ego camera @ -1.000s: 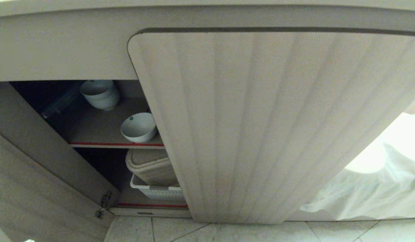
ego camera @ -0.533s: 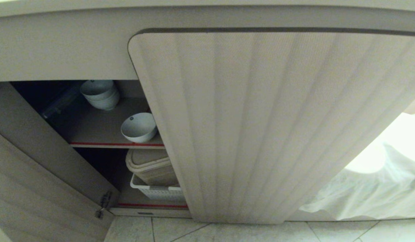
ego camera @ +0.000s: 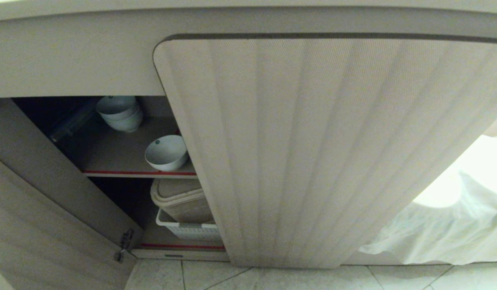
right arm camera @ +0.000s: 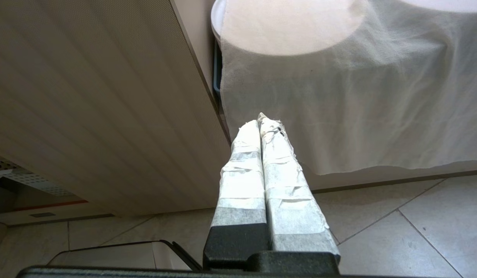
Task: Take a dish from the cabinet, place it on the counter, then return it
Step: Close the cabinet door
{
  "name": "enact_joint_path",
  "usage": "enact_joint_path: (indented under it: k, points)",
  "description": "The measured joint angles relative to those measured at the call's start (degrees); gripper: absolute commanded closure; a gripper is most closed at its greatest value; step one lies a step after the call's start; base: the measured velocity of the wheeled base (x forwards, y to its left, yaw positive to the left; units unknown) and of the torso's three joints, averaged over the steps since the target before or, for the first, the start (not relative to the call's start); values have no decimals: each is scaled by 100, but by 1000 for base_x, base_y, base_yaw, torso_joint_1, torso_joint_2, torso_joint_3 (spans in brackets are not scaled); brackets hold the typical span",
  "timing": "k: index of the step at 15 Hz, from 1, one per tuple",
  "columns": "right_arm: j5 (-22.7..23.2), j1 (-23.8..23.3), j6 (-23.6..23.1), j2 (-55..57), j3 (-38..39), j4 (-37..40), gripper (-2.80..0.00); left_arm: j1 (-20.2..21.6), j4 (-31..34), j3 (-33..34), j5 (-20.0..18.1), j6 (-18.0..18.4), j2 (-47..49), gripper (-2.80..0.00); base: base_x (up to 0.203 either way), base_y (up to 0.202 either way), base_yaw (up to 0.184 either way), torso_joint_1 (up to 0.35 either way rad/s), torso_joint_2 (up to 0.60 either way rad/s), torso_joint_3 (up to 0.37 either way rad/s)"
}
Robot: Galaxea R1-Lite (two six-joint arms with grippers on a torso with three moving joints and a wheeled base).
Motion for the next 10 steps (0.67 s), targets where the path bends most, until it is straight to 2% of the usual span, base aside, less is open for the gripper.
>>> enact_joint_path:
  k: [8, 10]
  points:
    - [3, 0, -1, 0, 0, 0, 0, 0, 2, 0, 20, -150, 0, 0, 0, 0, 0, 0, 0, 0]
    - [4, 0, -1, 0, 0, 0, 0, 0, 4, 0, 18, -163, 0, 0, -128, 0, 5, 4, 1, 0]
